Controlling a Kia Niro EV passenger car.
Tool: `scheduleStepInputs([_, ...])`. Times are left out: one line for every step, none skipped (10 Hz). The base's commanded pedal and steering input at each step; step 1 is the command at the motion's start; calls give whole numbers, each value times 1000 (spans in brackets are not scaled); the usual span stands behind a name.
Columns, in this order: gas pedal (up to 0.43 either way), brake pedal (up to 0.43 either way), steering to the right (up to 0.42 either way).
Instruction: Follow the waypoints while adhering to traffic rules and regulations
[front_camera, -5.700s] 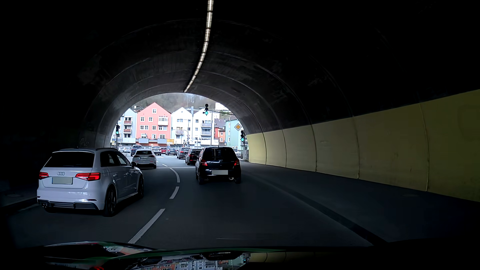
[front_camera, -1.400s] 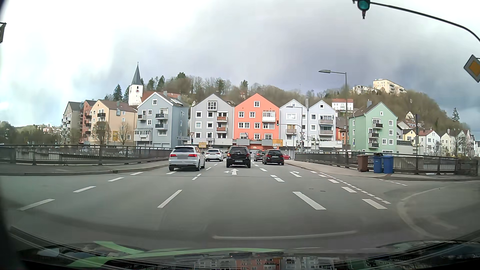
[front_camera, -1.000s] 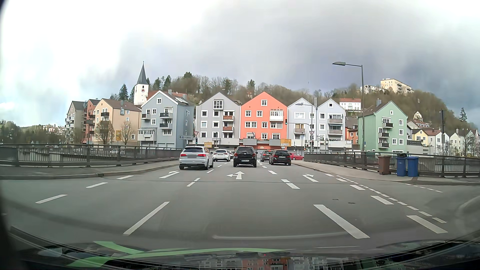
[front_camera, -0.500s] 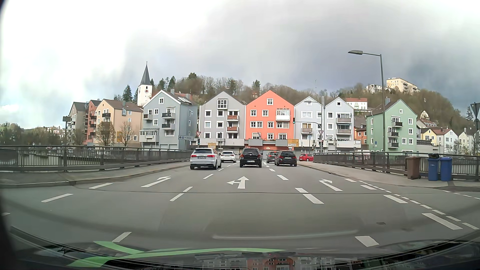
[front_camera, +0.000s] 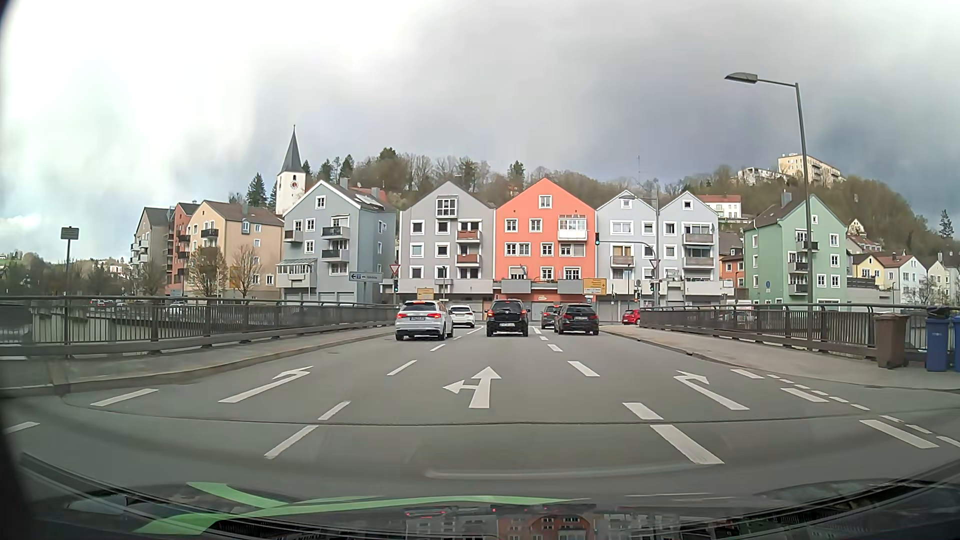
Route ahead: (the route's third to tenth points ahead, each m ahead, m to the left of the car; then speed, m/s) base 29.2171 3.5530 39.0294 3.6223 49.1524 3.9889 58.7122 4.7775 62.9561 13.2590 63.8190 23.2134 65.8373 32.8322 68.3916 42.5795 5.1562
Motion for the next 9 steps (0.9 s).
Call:
scheduleStepInputs([0,0,-15])
scheduleStepInputs([0,0,-15])
scheduleStepInputs([0,0,-15])
scheduleStepInputs([0,0,-15])
scheduleStepInputs([0,0,-14])
scheduleStepInputs([0,0,-13])
scheduleStepInputs([0,0,-13])
scheduleStepInputs([0,0,-13])
scheduleStepInputs([0,0,-13])
